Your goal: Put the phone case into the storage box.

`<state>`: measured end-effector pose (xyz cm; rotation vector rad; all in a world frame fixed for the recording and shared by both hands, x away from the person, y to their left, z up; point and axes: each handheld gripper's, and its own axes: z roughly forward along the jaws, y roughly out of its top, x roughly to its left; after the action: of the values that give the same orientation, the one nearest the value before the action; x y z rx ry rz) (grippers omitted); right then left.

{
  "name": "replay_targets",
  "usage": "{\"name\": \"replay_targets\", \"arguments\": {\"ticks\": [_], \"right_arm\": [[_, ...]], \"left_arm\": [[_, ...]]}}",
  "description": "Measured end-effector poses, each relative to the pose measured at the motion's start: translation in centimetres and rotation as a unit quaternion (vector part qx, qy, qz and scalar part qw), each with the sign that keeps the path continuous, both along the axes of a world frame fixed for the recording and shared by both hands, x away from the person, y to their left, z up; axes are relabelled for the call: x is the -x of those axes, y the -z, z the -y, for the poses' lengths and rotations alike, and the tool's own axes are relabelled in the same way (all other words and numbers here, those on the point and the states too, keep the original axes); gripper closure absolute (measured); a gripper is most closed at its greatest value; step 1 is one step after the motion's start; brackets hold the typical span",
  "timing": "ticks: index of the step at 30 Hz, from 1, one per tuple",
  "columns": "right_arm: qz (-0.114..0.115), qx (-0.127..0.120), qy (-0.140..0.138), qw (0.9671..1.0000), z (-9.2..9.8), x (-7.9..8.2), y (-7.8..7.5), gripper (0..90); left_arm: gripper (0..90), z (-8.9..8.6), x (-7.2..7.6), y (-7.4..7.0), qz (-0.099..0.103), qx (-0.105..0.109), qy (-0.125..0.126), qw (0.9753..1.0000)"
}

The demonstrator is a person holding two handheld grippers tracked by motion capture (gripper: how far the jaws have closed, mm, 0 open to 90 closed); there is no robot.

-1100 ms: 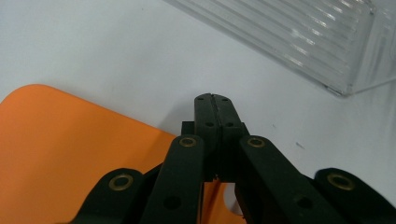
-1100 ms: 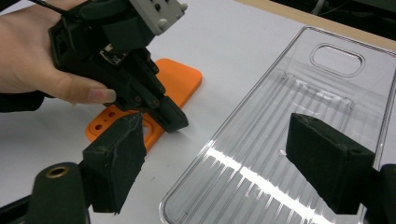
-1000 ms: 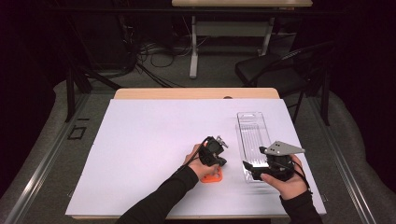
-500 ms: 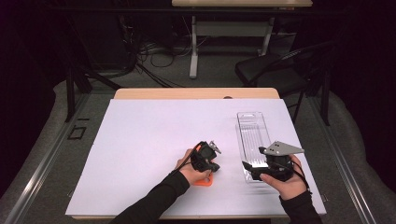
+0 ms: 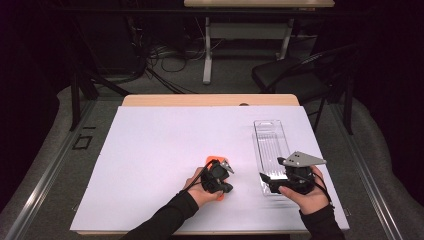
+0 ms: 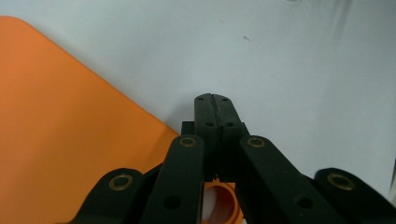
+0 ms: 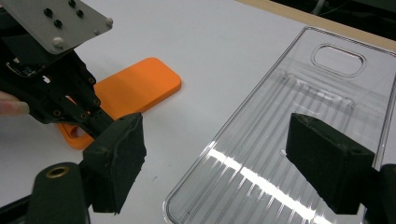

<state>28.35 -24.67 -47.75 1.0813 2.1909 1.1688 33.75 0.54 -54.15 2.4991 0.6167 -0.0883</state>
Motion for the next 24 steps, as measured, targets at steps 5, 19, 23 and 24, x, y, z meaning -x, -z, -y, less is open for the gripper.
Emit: {"name": "replay_targets", "arguments": {"ticks": [5, 19, 23, 24], "right_arm": [[0.003, -0.001, 0.002, 1.0, 0.0, 0.0, 0.0, 19.4], [0.001, 0.002, 0.0, 1.0, -0.1, 0.0, 0.0, 19.4], [0.001, 0.0, 0.0, 1.0, -0.2, 0.1, 0.0, 19.4], [0.001, 0.0, 0.0, 1.0, -0.2, 0.1, 0.0, 19.4]], "left_arm": [[90.0, -0.9, 0.5, -0.1, 0.008, -0.007, -0.002, 0.9999], [90.0, -5.0, 1.0, 0.0, 0.012, -0.003, -0.04, 0.9991], [90.0, -5.6, 0.9, 0.1, 0.01, -0.001, -0.047, 0.9988], [90.0, -5.8, 0.9, 0.1, 0.012, -0.001, -0.048, 0.9988]]}}
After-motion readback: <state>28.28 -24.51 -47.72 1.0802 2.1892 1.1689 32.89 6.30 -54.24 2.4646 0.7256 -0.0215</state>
